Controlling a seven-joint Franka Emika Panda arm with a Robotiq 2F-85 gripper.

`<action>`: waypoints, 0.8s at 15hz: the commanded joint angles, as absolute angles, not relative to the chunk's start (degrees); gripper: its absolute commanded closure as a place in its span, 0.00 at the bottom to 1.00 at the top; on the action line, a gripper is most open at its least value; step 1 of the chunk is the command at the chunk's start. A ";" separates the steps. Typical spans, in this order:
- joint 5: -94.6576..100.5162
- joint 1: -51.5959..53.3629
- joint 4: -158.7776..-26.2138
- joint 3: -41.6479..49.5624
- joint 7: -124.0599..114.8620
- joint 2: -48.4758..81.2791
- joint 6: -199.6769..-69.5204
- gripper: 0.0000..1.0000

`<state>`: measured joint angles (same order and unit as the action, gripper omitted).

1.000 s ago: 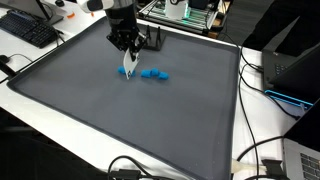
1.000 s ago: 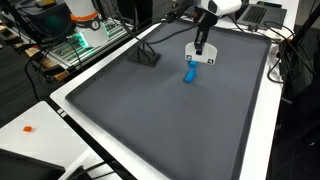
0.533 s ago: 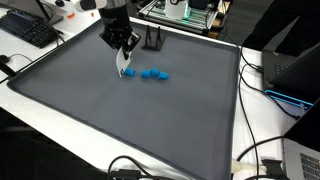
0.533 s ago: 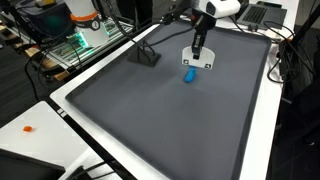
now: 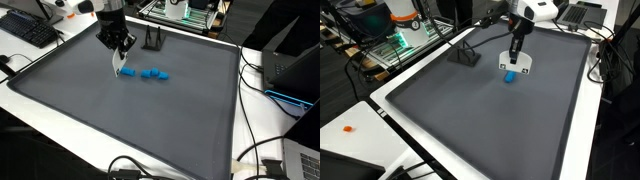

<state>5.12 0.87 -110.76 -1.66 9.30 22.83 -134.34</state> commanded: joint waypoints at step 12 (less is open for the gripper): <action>4.25 0.20 -110.60 -2.37 10.59 26.99 -136.66 0.99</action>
